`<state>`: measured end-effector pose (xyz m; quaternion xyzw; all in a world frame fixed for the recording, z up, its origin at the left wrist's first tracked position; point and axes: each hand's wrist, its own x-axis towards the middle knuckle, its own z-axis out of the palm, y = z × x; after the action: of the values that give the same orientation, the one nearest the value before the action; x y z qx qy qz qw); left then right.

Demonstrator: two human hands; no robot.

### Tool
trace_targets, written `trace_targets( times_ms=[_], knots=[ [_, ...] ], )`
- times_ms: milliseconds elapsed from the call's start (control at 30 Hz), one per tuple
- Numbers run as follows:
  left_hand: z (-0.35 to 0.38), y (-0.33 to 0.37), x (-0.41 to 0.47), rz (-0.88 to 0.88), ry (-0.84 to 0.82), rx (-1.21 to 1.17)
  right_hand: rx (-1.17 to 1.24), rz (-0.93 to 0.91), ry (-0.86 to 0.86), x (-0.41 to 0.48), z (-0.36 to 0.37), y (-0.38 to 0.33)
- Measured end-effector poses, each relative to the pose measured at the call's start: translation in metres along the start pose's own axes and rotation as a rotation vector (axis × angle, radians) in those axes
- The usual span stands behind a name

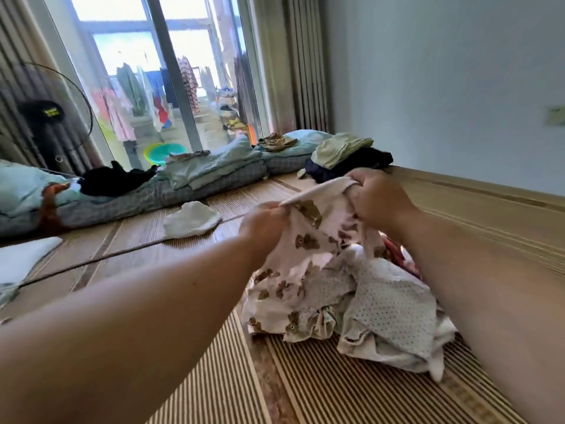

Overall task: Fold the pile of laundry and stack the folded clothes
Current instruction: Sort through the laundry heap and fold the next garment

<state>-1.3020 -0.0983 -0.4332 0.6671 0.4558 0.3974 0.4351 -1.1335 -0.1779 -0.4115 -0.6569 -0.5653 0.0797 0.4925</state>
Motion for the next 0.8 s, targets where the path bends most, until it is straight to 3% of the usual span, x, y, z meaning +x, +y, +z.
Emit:
trace_targets(
  times_ms=[100, 200, 267, 433, 567, 800],
  knots=[
    [-0.041, 0.05, -0.021, 0.086, 0.03, -0.026, -0.048, -0.165, -0.108, -0.015, -0.034, -0.05],
    [-0.084, 0.088, -0.05, 0.142, 0.057, 0.022, -0.257, -0.183, -0.247, -0.033, -0.06, -0.086],
    [-0.114, 0.111, -0.08, 0.154, 0.088, 0.032, -0.314, -0.183, -0.238, -0.045, -0.073, -0.109],
    [-0.169, 0.147, -0.171, 0.084, -0.07, 0.622, 0.067, -0.113, -0.122, -0.072, -0.089, -0.181],
    [-0.185, 0.139, -0.206, 0.009, 0.006, 1.051, 0.199, -0.175, -0.169, -0.093, -0.083, -0.256],
    [-0.253, 0.112, -0.246, 0.094, 0.157, 1.003, 0.264, -0.202, -0.24, -0.126, -0.085, -0.307]
  ],
)
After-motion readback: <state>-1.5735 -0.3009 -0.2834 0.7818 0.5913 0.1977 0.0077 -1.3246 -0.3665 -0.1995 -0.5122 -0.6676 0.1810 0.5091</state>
